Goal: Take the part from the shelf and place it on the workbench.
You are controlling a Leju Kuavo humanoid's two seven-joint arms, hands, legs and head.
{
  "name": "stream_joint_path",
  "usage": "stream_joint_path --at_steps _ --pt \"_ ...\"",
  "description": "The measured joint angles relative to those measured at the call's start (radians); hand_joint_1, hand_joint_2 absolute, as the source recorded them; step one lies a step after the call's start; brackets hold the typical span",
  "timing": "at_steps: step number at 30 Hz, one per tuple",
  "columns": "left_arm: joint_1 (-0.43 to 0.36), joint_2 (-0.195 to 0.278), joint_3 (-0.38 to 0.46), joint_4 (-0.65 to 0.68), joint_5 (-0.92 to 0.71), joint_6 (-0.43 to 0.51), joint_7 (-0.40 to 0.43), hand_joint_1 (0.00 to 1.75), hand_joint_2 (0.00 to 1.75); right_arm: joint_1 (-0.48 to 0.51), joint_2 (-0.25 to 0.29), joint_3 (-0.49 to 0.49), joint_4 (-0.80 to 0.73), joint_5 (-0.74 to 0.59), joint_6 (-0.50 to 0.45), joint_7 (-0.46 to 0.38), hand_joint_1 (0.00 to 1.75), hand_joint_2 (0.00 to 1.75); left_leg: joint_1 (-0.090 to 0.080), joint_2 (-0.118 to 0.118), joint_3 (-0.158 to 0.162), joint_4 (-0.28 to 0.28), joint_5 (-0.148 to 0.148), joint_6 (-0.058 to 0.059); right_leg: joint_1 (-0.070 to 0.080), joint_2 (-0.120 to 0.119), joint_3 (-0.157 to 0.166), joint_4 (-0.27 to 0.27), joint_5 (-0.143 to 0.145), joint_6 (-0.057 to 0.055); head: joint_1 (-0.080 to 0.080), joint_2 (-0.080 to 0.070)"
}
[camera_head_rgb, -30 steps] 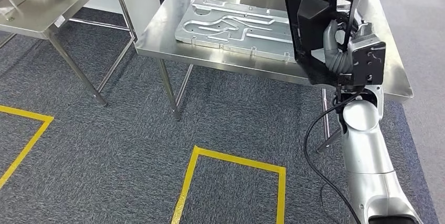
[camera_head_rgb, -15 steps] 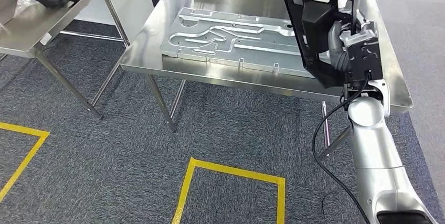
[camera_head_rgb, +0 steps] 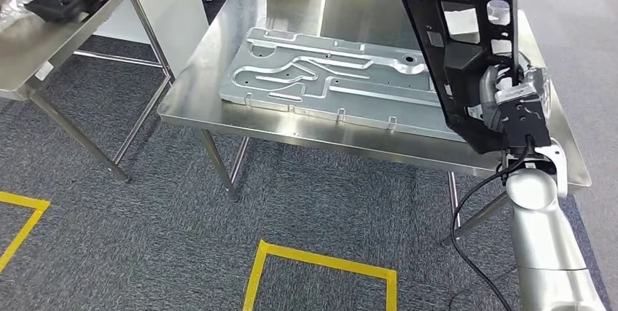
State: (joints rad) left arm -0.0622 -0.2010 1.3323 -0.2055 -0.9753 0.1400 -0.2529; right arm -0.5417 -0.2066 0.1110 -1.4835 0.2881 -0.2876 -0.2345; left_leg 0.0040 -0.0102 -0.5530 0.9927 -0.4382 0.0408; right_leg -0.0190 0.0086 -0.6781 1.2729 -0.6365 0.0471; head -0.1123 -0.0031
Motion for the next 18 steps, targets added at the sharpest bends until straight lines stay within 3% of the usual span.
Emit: stream_joint_path --at_steps 1,2,4,5,6,8,10,12,14,15,16,17,18 --pt "0.001 0.0 -0.001 0.0 -0.001 0.0 0.0 0.0 0.0 0.006 -0.001 -0.004 0.0 0.007 0.001 0.001 1.75 1.75 0.002 -0.001 0.017 0.0 -0.013 -0.003 -0.004 -0.002 -0.01 -0.03 0.003 0.004 0.0 0.0" --pt "0.001 0.0 -0.002 0.0 -0.001 0.0 0.001 0.0 0.0 0.009 -0.001 -0.007 0.0 0.013 0.001 0.001 1.75 1.75 0.004 -0.001 0.034 0.0 -0.027 -0.007 -0.008 -0.006 -0.009 -0.082 0.038 0.007 0.0 0.0" --pt "0.001 0.001 -0.005 0.0 -0.002 0.0 0.001 0.0 0.0 0.013 -0.002 -0.014 0.0 0.025 0.002 0.0 1.75 1.75 0.005 -0.001 0.06 0.002 -0.055 -0.018 -0.013 -0.017 0.002 -0.2 0.173 0.008 0.0 0.0" --pt "0.0 0.001 -0.006 0.0 -0.002 0.0 0.001 0.0 0.0 0.014 -0.003 -0.017 0.001 0.031 0.004 -0.001 1.75 1.75 0.004 -0.001 0.068 0.002 -0.069 -0.025 -0.011 -0.021 0.007 -0.237 0.225 0.002 0.0 0.0" --pt "-0.001 0.001 -0.007 0.0 -0.003 0.0 0.001 0.0 0.0 0.016 -0.004 -0.02 0.001 0.037 0.005 -0.002 1.75 1.75 0.003 -0.001 0.076 0.003 -0.077 -0.033 -0.01 -0.022 0.009 -0.257 0.257 -0.006 0.0 0.0" --pt "-0.003 0.002 -0.009 0.0 -0.006 0.0 0.002 0.0 0.0 0.02 -0.004 -0.023 -0.001 0.048 0.007 -0.004 1.75 1.75 0.001 0.001 0.083 0.013 -0.077 -0.048 -0.008 -0.018 0.021 -0.261 0.253 -0.026 -0.001 0.0" --pt "-0.005 0.002 -0.01 0.0 -0.008 0.0 0.002 0.0 0.0 0.02 -0.004 -0.025 -0.004 0.057 0.007 -0.007 1.75 1.75 0.003 0.003 0.055 0.079 -0.064 -0.057 -0.01 -0.014 0.04 -0.263 0.243 -0.044 -0.001 0.0" --pt "-0.007 0.002 -0.011 0.0 -0.009 0.0 0.002 0.0 0.0 0.023 -0.004 -0.026 -0.006 0.067 0.008 -0.009 1.75 1.75 0.006 0.004 -0.022 0.204 -0.085 -0.063 -0.006 -0.013 0.062 -0.264 0.224 -0.056 -0.001 0.0" --pt "-0.006 0.002 -0.011 0.0 -0.011 0.0 0.004 0.0 0.0 0.03 -0.003 -0.026 -0.006 0.078 0.008 -0.01 1.75 1.75 0.007 0.005 -0.104 0.297 -0.153 -0.065 0.0 -0.01 0.086 -0.264 0.201 -0.061 -0.002 0.0" --pt "-0.005 0.002 -0.012 0.0 -0.012 -0.001 0.005 0.0 0.0 0.034 -0.003 -0.026 -0.006 0.084 0.008 -0.009 1.75 1.75 0.007 0.005 -0.128 0.303 -0.182 -0.064 0.002 -0.009 0.102 -0.264 0.188 -0.062 -0.001 0.0" --pt "-0.003 0.002 -0.012 0.0 -0.012 -0.001 0.007 0.0 0.0 0.038 -0.002 -0.026 -0.007 0.091 0.008 -0.009 1.75 1.75 0.006 0.005 -0.139 0.281 -0.19 -0.06 0.005 -0.008 0.119 -0.264 0.174 -0.063 -0.001 0.0" --pt "-0.002 0.002 -0.013 0.0 -0.013 -0.002 0.008 0.0 0.0 0.041 -0.001 -0.026 -0.008 0.098 0.007 -0.008 1.75 1.75 0.004 0.005 -0.139 0.233 -0.167 -0.053 0.008 -0.007 0.138 -0.264 0.16 -0.063 -0.002 0.0" --pt "0.0 0.002 -0.014 0.0 -0.014 -0.003 0.008 0.0 0.0 0.045 0.0 -0.026 -0.01 0.104 0.007 -0.007 1.75 1.75 0.0 0.005 -0.133 0.168 -0.109 -0.042 0.01 -0.006 0.153 -0.265 0.146 -0.063 -0.001 0.0"
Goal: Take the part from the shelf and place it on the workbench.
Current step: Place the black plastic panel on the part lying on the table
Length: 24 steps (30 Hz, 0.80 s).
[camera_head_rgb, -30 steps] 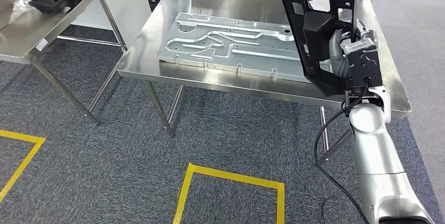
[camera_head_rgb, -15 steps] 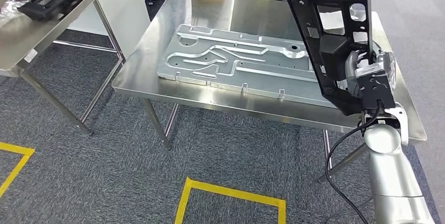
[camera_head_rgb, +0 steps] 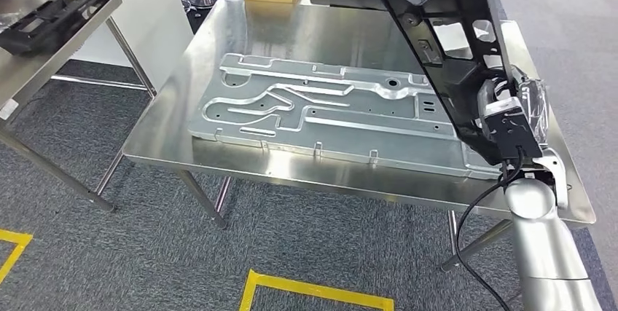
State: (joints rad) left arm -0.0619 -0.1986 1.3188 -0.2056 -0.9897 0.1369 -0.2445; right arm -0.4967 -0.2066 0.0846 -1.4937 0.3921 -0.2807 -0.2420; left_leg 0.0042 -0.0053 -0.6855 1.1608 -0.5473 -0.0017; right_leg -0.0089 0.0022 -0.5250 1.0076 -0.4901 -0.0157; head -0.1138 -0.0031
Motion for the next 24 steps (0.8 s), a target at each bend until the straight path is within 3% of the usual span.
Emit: stream_joint_path --at_steps 2,3,5,7,9,11,12,13,14,15,16,18,19,22,24 --pt "0.002 0.004 -0.001 0.0 -0.003 -0.002 0.0 0.0 0.0 0.006 0.003 -0.001 -0.004 0.008 -0.001 0.002 1.75 1.75 -0.011 -0.004 0.011 -0.106 0.128 0.019 0.004 0.004 0.024 0.0 -0.024 0.006 0.0 0.0" --pt "0.003 0.006 -0.001 0.0 -0.004 -0.004 0.0 0.0 0.0 0.01 0.004 -0.002 -0.006 0.01 -0.001 0.003 1.75 1.75 -0.015 -0.005 0.015 -0.133 0.164 0.025 0.004 0.006 0.032 0.001 -0.032 0.011 0.0 0.0" --pt "0.003 0.007 -0.003 0.0 -0.006 -0.008 0.0 0.0 0.0 0.016 0.005 -0.006 -0.013 0.017 -0.001 0.006 1.75 1.75 -0.016 -0.007 0.031 -0.147 0.165 0.032 0.004 0.01 0.042 0.009 -0.035 0.024 0.0 0.0" --pt "0.001 0.007 -0.004 0.0 -0.007 -0.013 -0.002 0.0 0.0 0.016 0.004 -0.013 -0.018 0.023 0.001 0.006 1.75 1.75 -0.013 -0.007 0.057 -0.159 0.16 0.041 0.002 0.008 0.025 0.058 -0.028 0.032 0.0 0.0" --pt "-0.002 0.007 -0.004 0.0 -0.009 -0.017 -0.004 0.0 0.0 0.015 0.003 -0.018 -0.018 0.028 0.004 0.006 1.75 1.75 -0.01 -0.006 0.079 -0.164 0.15 0.047 -0.002 0.006 -0.039 0.165 -0.045 0.041 0.0 0.0" --pt "-0.004 0.008 -0.004 0.0 -0.013 -0.019 -0.005 0.0 0.0 0.018 0.002 -0.021 -0.016 0.04 0.008 0.005 1.75 1.75 -0.009 -0.008 0.099 -0.165 0.13 0.048 -0.007 0.004 -0.123 0.263 -0.106 0.051 0.0 0.0" --pt "-0.004 0.007 -0.005 0.0 -0.014 -0.021 -0.005 0.0 0.0 0.021 0.002 -0.022 -0.014 0.051 0.009 0.005 1.75 1.75 -0.009 -0.009 0.111 -0.164 0.119 0.047 -0.009 0.004 -0.153 0.28 -0.135 0.055 0.0 0.0" --pt "-0.003 0.007 -0.005 0.0 -0.016 -0.022 -0.005 0.0 0.0 0.023 0.003 -0.022 -0.011 0.064 0.01 0.006 1.75 1.75 -0.008 -0.011 0.126 -0.164 0.107 0.046 -0.012 0.003 -0.169 0.269 -0.146 0.059 0.0 0.0" --pt "-0.003 0.007 -0.006 0.0 -0.018 -0.023 -0.004 0.0 0.0 0.024 0.003 -0.021 -0.008 0.083 0.01 0.007 1.75 1.75 -0.007 -0.013 0.142 -0.164 0.095 0.043 -0.014 0.002 -0.171 0.229 -0.128 0.061 0.0 0.0" --pt "-0.002 0.007 -0.007 0.0 -0.02 -0.024 -0.004 0.0 0.0 0.024 0.003 -0.02 -0.004 0.104 0.009 0.009 1.75 1.75 -0.006 -0.014 0.156 -0.164 0.082 0.04 -0.015 0.001 -0.166 0.169 -0.077 0.061 0.0 0.0" --pt "-0.002 0.007 -0.008 0.0 -0.022 -0.026 -0.003 0.0 0.0 0.024 0.004 -0.017 0.003 0.13 0.008 0.012 1.75 1.75 -0.006 -0.016 0.17 -0.16 0.069 0.036 -0.015 0.0 -0.161 0.103 -0.001 0.059 0.0 0.0" --pt "-0.004 0.008 -0.01 0.0 -0.025 -0.029 -0.001 0.0 0.0 0.019 0.008 -0.007 0.019 0.192 0.007 0.022 1.75 1.75 -0.007 -0.019 0.179 -0.16 0.048 0.023 -0.011 -0.003 -0.156 0.024 0.107 0.044 0.001 0.0" --pt "-0.005 0.008 -0.011 0.0 -0.025 -0.03 0.0 0.0 0.0 0.013 0.012 0.002 0.028 0.228 0.006 0.027 1.75 1.75 -0.009 -0.019 0.182 -0.156 0.043 0.016 -0.009 -0.003 -0.158 0.012 0.126 0.035 0.0 0.0" --pt "-0.01 0.01 -0.013 0.0 -0.026 -0.031 -0.001 0.0 0.0 -0.021 0.032 0.035 0.055 0.33 0.011 0.043 1.75 1.75 -0.008 -0.014 0.176 -0.122 0.039 -0.001 -0.012 -0.001 -0.141 0.007 0.117 0.012 0.0 0.0" --pt "-0.015 0.011 -0.014 0.0 -0.026 -0.031 -0.004 0.0 0.0 -0.045 0.05 0.062 0.084 0.402 0.016 0.059 1.75 1.75 -0.005 -0.008 0.127 -0.028 0.008 -0.01 -0.012 -0.004 -0.125 0.004 0.107 0.0 0.0 0.0"
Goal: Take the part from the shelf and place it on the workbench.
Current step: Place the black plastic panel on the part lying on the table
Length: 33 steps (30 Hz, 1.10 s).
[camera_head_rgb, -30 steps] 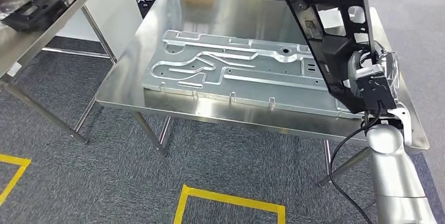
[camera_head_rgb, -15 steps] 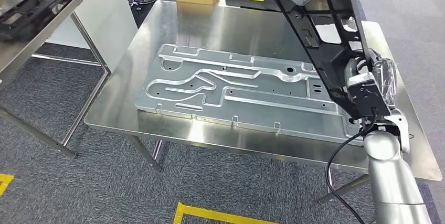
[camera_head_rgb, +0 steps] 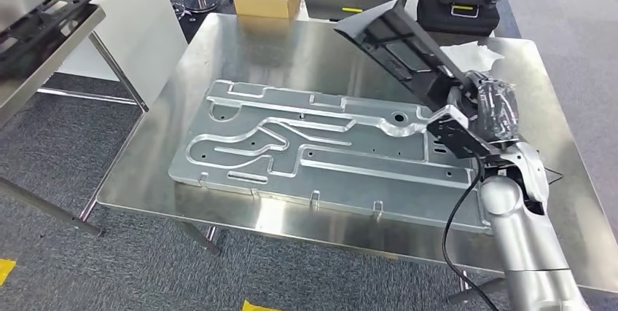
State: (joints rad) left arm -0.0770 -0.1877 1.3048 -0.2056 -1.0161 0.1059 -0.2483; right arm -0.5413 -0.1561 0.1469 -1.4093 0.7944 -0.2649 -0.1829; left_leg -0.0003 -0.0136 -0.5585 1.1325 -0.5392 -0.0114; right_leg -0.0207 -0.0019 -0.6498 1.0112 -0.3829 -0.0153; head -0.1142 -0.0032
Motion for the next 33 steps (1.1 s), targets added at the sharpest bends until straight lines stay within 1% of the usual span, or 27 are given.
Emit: stream_joint_path --at_steps 2,3,4,5,7,8,9,11,13,14,15,16,17,18,19,20,21,22,23,24,25,26,28,29,30,31,33 --pt "-0.001 0.0 -0.002 0.0 -0.002 -0.001 -0.001 0.0 0.0 -0.019 0.025 0.038 0.041 0.095 0.005 0.02 1.75 1.75 0.003 0.003 -0.076 0.121 -0.057 -0.006 0.002 -0.002 0.011 0.0 -0.01 -0.006 0.0 0.0" --pt "-0.001 0.0 -0.003 0.0 -0.004 -0.001 0.0 0.0 0.0 -0.026 0.04 0.061 0.064 0.143 0.008 0.028 1.75 1.75 0.004 0.004 -0.104 0.156 -0.073 -0.009 0.002 -0.002 0.016 0.0 -0.015 -0.007 0.0 0.0" --pt "0.0 0.0 -0.004 0.0 -0.005 -0.002 0.001 0.0 0.0 -0.03 0.055 0.083 0.089 0.185 0.009 0.033 1.75 1.75 0.006 0.005 -0.117 0.157 -0.068 -0.011 0.003 -0.002 0.022 0.0 -0.019 -0.006 0.0 0.0" --pt "0.0 0.001 -0.005 0.0 -0.007 -0.002 0.002 0.0 0.0 -0.032 0.071 0.104 0.117 0.219 0.009 0.036 1.75 1.75 0.007 0.005 -0.113 0.124 -0.04 -0.013 0.003 -0.003 0.029 0.0 -0.023 -0.005 0.0 0.0" --pt "-0.001 0.003 -0.006 0.0 -0.009 -0.003 0.005 0.0 0.0 -0.033 0.11 0.139 0.183 0.265 0.002 0.037 1.75 1.75 0.01 0.008 -0.068 -0.013 0.048 -0.015 0.003 -0.004 0.037 0.003 -0.031 0.001 0.0 0.0" --pt "-0.001 0.003 -0.006 0.0 -0.01 -0.004 0.006 0.0 0.0 -0.033 0.129 0.154 0.218 0.28 -0.004 0.037 1.75 1.75 0.01 0.009 -0.049 -0.071 0.071 -0.012 0.003 -0.004 0.038 0.005 -0.032 0.006 0.0 0.0" --pt "-0.001 0.004 -0.006 0.0 -0.01 -0.004 0.008 0.0 0.0 -0.036 0.149 0.169 0.253 0.293 -0.012 0.036 1.75 1.75 0.01 0.011 -0.038 -0.107 0.086 -0.007 0.004 -0.003 0.037 0.007 -0.034 0.01 0.0 0.0" --pt "0.0 0.004 -0.006 0.0 -0.01 -0.003 0.01 0.0 0.0 -0.045 0.186 0.202 0.32 0.312 -0.031 0.031 1.75 1.75 0.007 0.014 -0.037 -0.116 0.088 0.008 0.008 0.002 0.036 0.007 -0.035 0.021 0.0 0.0" --pt "-0.002 0.004 -0.005 0.0 -0.007 0.0 0.011 0.0 0.0 -0.064 0.222 0.237 0.39 0.325 -0.051 0.023 1.75 1.75 0.01 0.02 -0.03 -0.12 0.103 0.021 0.009 0.007 0.035 0.013 -0.043 0.031 0.0 0.0" --pt "-0.005 0.003 -0.005 0.0 -0.005 0.003 0.011 0.0 0.0 -0.075 0.239 0.254 0.427 0.329 -0.06 0.018 1.75 1.75 0.012 0.023 -0.027 -0.122 0.106 0.027 0.009 0.008 0.026 0.035 -0.06 0.036 0.0 0.0" --pt "-0.008 0.003 -0.005 0.0 -0.003 0.006 0.01 0.0 0.0 -0.086 0.256 0.27 0.463 0.331 -0.067 0.013 1.75 1.75 0.012 0.025 -0.024 -0.125 0.109 0.031 0.008 0.007 0.007 0.079 -0.088 0.039 0.0 0.0" --pt "-0.01 0.003 -0.005 0.0 0.0 0.009 0.009 0.0 0.0 -0.095 0.273 0.284 0.498 0.331 -0.072 0.007 1.75 1.75 0.011 0.026 -0.025 -0.125 0.109 0.033 0.008 0.005 -0.02 0.142 -0.123 0.041 0.0 0.0" --pt "-0.011 0.003 -0.005 0.0 0.003 0.013 0.009 0.0 0.0 -0.1 0.288 0.297 0.532 0.33 -0.075 0.003 1.31 1.75 0.01 0.027 -0.026 -0.125 0.109 0.036 0.007 0.004 -0.051 0.211 -0.155 0.042 0.0 0.0" --pt "-0.011 0.003 -0.004 0.0 0.006 0.016 0.008 0.0 0.0 -0.104 0.303 0.307 0.563 0.328 -0.079 -0.002 0.87 1.75 0.008 0.026 -0.026 -0.125 0.109 0.037 0.008 0.004 -0.076 0.266 -0.174 0.042 0.0 0.0" --pt "-0.011 0.002 -0.003 0.0 0.01 0.02 0.007 0.0 0.44 -0.109 0.316 0.315 0.591 0.325 -0.081 -0.005 0.44 1.75 0.005 0.025 -0.026 -0.125 0.108 0.038 0.008 0.004 -0.087 0.29 -0.175 0.04 0.0 0.0" --pt "-0.01 0.002 -0.002 0.0 0.013 0.024 0.007 0.0 0.87 -0.117 0.328 0.321 0.617 0.321 -0.082 -0.008 0.0 1.75 0.003 0.024 -0.025 -0.125 0.108 0.038 0.01 0.004 -0.078 0.273 -0.156 0.035 0.0 0.0" --pt "-0.01 0.002 0.0 0.0 0.014 0.028 0.01 0.0 1.31 -0.125 0.34 0.326 0.641 0.319 -0.083 -0.011 0.0 1.75 -0.001 0.022 -0.024 -0.125 0.108 0.039 0.013 0.005 -0.05 0.216 -0.124 0.027 0.0 0.0" --pt "-0.011 0.0 0.001 0.0 0.014 0.031 0.012 0.0 1.31 -0.133 0.351 0.331 0.662 0.317 -0.083 -0.013 0.0 1.75 -0.002 0.021 -0.022 -0.125 0.108 0.039 0.017 0.005 -0.013 0.141 -0.092 0.016 0.0 0.0" --pt "-0.012 -0.002 0.003 0.001 0.016 0.033 0.014 0.0 0.87 -0.139 0.36 0.335 0.681 0.315 -0.083 -0.016 0.0 1.75 -0.005 0.019 -0.023 -0.124 0.107 0.038 0.021 0.004 0.019 0.074 -0.068 0.007 0.0 0.0" --pt "-0.012 -0.004 0.004 0.001 0.018 0.033 0.016 0.0 0.44 -0.144 0.37 0.339 0.698 0.313 -0.086 -0.018 0.0 1.75 -0.006 0.018 -0.024 -0.124 0.107 0.036 0.025 0.001 0.041 0.028 -0.054 0.0 0.0 0.0" --pt "-0.012 -0.006 0.007 0.001 0.022 0.032 0.015 0.0 0.0 -0.148 0.378 0.341 0.714 0.311 -0.089 -0.02 0.0 1.75 -0.006 0.017 -0.025 -0.125 0.107 0.032 0.029 -0.001 0.049 0.008 -0.053 -0.004 0.0 0.0" --pt "-0.012 -0.007 0.009 0.001 0.026 0.031 0.014 0.0 0.0 -0.153 0.385 0.344 0.73 0.306 -0.094 -0.02 0.0 1.75 -0.006 0.017 -0.026 -0.126 0.108 0.028 0.031 -0.003 0.05 0.005 -0.053 -0.006 0.0 0.0" --pt "-0.011 -0.008 0.014 0.001 0.032 0.029 0.013 0.0 0.0 -0.16 0.394 0.347 0.757 0.298 -0.101 -0.022 0.0 1.75 -0.006 0.017 -0.025 -0.123 0.103 0.017 0.026 -0.004 0.056 -0.008 -0.047 -0.01 0.0 0.0" --pt "-0.011 -0.009 0.015 0.001 0.034 0.028 0.013 0.0 0.0 -0.163 0.398 0.348 0.767 0.293 -0.104 -0.023 0.0 1.75 -0.006 0.016 -0.031 -0.107 0.091 0.012 0.022 -0.005 0.061 -0.015 -0.045 -0.014 0.0 0.0" --pt "-0.01 -0.009 0.017 0.001 0.036 0.028 0.013 0.0 0.0 -0.165 0.402 0.348 0.775 0.289 -0.108 -0.025 0.0 1.75 -0.005 0.015 -0.046 -0.072 0.07 0.006 0.017 -0.006 0.065 -0.021 -0.042 -0.017 0.0 0.0" --pt "-0.01 -0.009 0.019 0.001 0.039 0.028 0.013 0.0 0.0 -0.167 0.406 0.348 0.783 0.284 -0.111 -0.027 0.0 1.75 -0.001 0.015 -0.073 -0.015 0.041 0.001 0.016 -0.007 0.068 -0.024 -0.042 -0.019 0.0 0.0" --pt "-0.01 -0.009 0.024 0.001 0.044 0.028 0.013 0.0 0.0 -0.168 0.41 0.348 0.796 0.276 -0.118 -0.032 0.0 1.75 0.007 0.015 -0.138 0.113 -0.009 -0.009 0.016 -0.007 0.069 -0.023 -0.044 -0.02 0.0 0.0"
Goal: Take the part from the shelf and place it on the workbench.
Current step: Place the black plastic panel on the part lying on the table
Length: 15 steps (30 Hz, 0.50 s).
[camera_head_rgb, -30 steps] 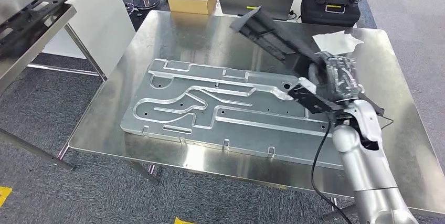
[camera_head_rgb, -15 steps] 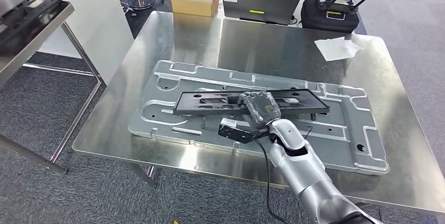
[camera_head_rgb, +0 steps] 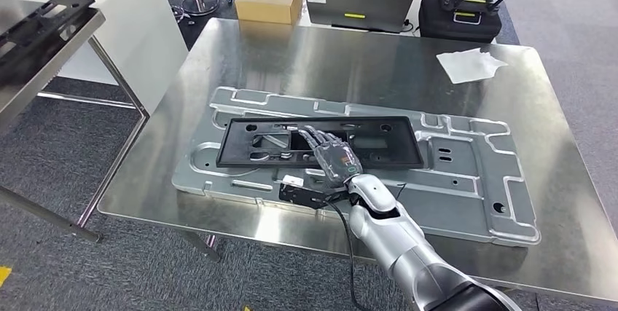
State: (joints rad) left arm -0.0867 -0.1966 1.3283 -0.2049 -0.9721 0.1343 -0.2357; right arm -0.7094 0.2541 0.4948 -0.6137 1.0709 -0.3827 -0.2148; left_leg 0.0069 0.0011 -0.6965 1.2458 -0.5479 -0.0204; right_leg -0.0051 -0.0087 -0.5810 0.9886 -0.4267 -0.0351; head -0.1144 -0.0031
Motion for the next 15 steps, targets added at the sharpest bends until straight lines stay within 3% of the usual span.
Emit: stream_joint_path --at_steps 1,2,3,5,7,11,13,15 --pt "0.001 0.0 0.002 0.0 0.002 0.0 0.0 0.0 0.0 0.0 0.0 0.0 0.004 -0.004 -0.002 -0.003 0.0 1.75 0.004 0.0 -0.02 0.035 -0.004 -0.005 -0.001 0.0 0.001 0.001 -0.001 0.001 0.0 0.0" --pt "0.002 0.0 0.004 0.0 0.005 0.0 -0.001 0.0 0.0 0.0 0.0 0.0 0.007 -0.008 -0.004 -0.006 0.0 1.75 0.008 0.0 -0.02 0.029 0.012 -0.009 -0.002 0.001 0.003 0.002 -0.003 0.004 0.0 0.0" --pt "0.003 0.0 0.007 0.0 0.007 0.001 -0.002 0.0 0.0 0.0 0.0 0.0 0.008 -0.012 -0.004 -0.009 0.0 1.75 0.012 0.001 -0.001 -0.015 0.044 -0.011 -0.003 0.002 0.005 0.005 -0.006 0.007 0.0 0.0" --pt "0.002 0.0 0.013 0.0 0.014 0.003 -0.004 0.0 0.0 0.0 0.002 0.0 0.009 -0.021 -0.004 -0.016 0.0 1.75 0.016 0.003 0.066 -0.153 0.107 -0.014 -0.005 0.005 0.008 0.013 -0.015 0.016 0.0 0.0" --pt "0.001 -0.002 0.016 0.0 0.021 0.007 -0.007 0.0 0.0 0.001 0.003 0.0 0.006 -0.033 -0.005 -0.025 0.0 1.75 0.014 0.001 0.103 -0.229 0.125 -0.006 -0.002 0.008 0.007 0.019 -0.021 0.028 0.0 0.0" --pt "-0.001 -0.008 0.025 0.0 0.039 0.025 -0.009 0.0 0.0 0.021 0.003 0.0 -0.034 -0.08 -0.002 -0.05 0.0 1.75 0.012 -0.002 0.105 -0.238 0.127 0.022 -0.006 0.009 0.001 0.036 -0.036 0.051 0.0 0.0" --pt "-0.001 -0.012 0.031 0.0 0.05 0.035 -0.009 0.0 0.0 0.045 0.002 0.0 -0.081 -0.118 0.001 -0.068 0.0 1.75 0.013 -0.001 0.105 -0.242 0.13 0.033 -0.008 0.009 -0.038 0.122 -0.088 0.059 0.0 0.0" --pt "-0.001 -0.016 0.039 0.0 0.061 0.044 -0.009 0.0 0.0 0.078 -0.002 0.0 -0.142 -0.173 0.017 -0.088 0.0 1.75 0.011 -0.002 0.104 -0.242 0.129 0.038 -0.008 0.009 -0.106 0.258 -0.148 0.063 0.0 0.0"
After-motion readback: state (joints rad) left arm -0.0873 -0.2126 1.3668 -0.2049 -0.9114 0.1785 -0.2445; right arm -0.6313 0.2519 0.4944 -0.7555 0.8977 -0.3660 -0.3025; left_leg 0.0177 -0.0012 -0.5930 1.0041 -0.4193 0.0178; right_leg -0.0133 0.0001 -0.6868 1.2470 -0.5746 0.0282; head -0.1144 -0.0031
